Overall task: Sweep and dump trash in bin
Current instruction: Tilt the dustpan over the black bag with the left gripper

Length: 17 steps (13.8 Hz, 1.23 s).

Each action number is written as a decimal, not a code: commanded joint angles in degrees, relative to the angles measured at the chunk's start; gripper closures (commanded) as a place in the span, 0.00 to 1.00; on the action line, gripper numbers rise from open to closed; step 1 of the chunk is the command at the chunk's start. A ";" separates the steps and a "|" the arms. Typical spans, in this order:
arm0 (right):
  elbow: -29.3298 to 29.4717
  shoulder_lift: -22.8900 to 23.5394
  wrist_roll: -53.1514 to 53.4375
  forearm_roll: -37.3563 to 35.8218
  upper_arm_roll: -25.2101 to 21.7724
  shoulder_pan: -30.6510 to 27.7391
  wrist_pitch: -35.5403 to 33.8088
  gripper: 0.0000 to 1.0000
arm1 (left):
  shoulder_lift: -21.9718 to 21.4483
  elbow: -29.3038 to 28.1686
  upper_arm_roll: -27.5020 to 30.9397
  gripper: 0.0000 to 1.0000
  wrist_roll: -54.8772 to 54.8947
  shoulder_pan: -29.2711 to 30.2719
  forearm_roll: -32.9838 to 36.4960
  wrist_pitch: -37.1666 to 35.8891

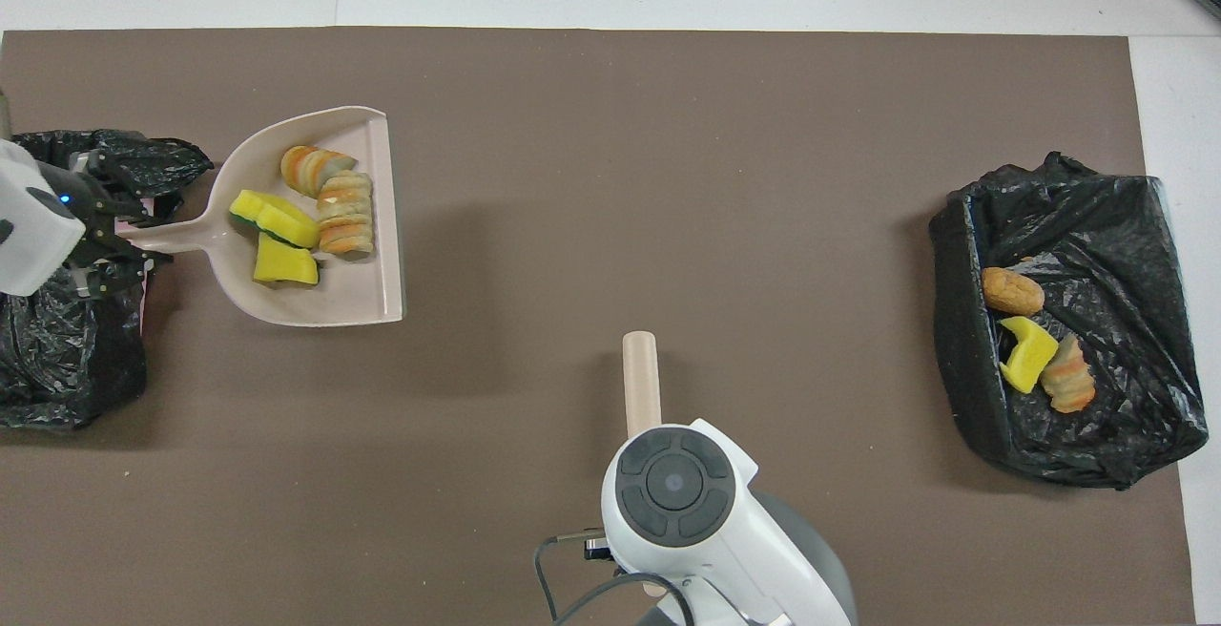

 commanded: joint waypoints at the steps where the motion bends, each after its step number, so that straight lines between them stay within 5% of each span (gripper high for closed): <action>1: -5.16 -4.43 0.80 4.02 -0.07 1.16 2.60 1.00 | 0.02 1.21 -0.50 1.00 5.09 6.16 -1.08 -1.72; 4: -10.09 -8.30 2.12 4.73 0.02 4.42 4.46 1.00 | 0.37 1.21 0.11 1.00 14.30 12.58 -0.12 0.21; 8: -15.71 -8.04 7.13 5.09 0.02 10.49 13.07 1.00 | 4.22 3.82 0.11 1.00 26.52 21.71 5.15 5.05; 11: -17.29 -7.96 7.48 5.09 0.02 11.63 14.99 1.00 | 8.45 11.48 0.11 1.00 28.92 23.15 13.14 5.31; 14: -19.06 -6.73 9.59 5.09 0.02 13.56 19.04 1.00 | 8.54 11.49 0.46 1.00 27.96 24.20 17.70 10.92; 17: -19.24 -5.85 10.56 5.18 0.02 14.01 19.93 1.00 | 8.28 11.32 0.38 1.00 22.27 23.41 29.47 14.70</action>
